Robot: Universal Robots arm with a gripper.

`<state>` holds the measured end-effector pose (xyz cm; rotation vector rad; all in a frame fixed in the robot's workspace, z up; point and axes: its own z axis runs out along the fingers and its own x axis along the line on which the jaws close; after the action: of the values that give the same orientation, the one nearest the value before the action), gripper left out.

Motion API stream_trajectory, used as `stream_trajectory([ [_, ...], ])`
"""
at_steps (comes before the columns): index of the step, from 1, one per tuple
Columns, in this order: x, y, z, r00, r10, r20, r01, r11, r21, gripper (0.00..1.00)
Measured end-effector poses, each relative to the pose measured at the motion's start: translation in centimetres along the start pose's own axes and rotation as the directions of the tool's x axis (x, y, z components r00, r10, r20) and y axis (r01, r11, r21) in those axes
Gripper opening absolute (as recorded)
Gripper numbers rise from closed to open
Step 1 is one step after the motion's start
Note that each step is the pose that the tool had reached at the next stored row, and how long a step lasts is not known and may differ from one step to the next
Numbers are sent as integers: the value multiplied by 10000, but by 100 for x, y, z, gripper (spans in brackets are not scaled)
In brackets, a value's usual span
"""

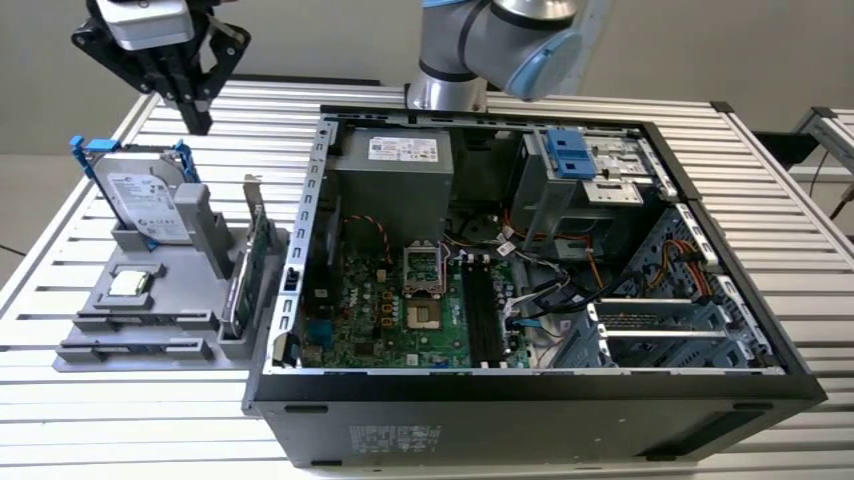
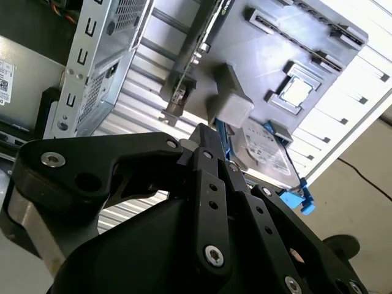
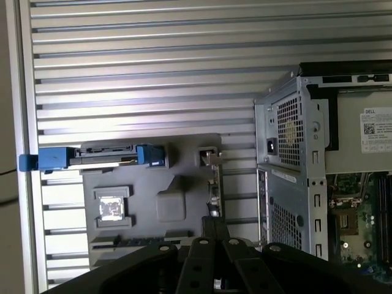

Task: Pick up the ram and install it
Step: 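Reach for the ram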

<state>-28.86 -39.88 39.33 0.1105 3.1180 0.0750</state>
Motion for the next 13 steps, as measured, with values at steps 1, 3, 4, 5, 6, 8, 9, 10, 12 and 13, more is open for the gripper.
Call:
stream_trajectory([
  [1, 11, -1, 0, 10000, 0, 0, 0, 10000, 0, 0],
  [3, 33, -2, -1, 10000, 0, 0, 0, 10000, 0, 0],
  [4, 44, -3, -1, 10000, 0, 0, 0, 10000, 0, 0],
  [5, 55, -4, -1, 10000, 0, 0, 0, 10000, 0, 0],
  [6, 66, -5, -2, 10000, 0, 0, 0, 10000, 1, 0],
  [8, 89, -6, -2, 10000, 0, 0, 0, 10000, 0, 0],
  [9, 100, -7, -2, 10000, 0, 0, 0, 10000, 0, 0],
  [10, 111, -8, -3, 10000, 0, -1, 0, 10000, 1, 0],
  [12, 134, -10, -3, 10000, -1, 0, 1, 10000, 0, 0],
  [13, 145, -10, -4, 10000, -1, -1, 1, 10000, 1, 0],
])
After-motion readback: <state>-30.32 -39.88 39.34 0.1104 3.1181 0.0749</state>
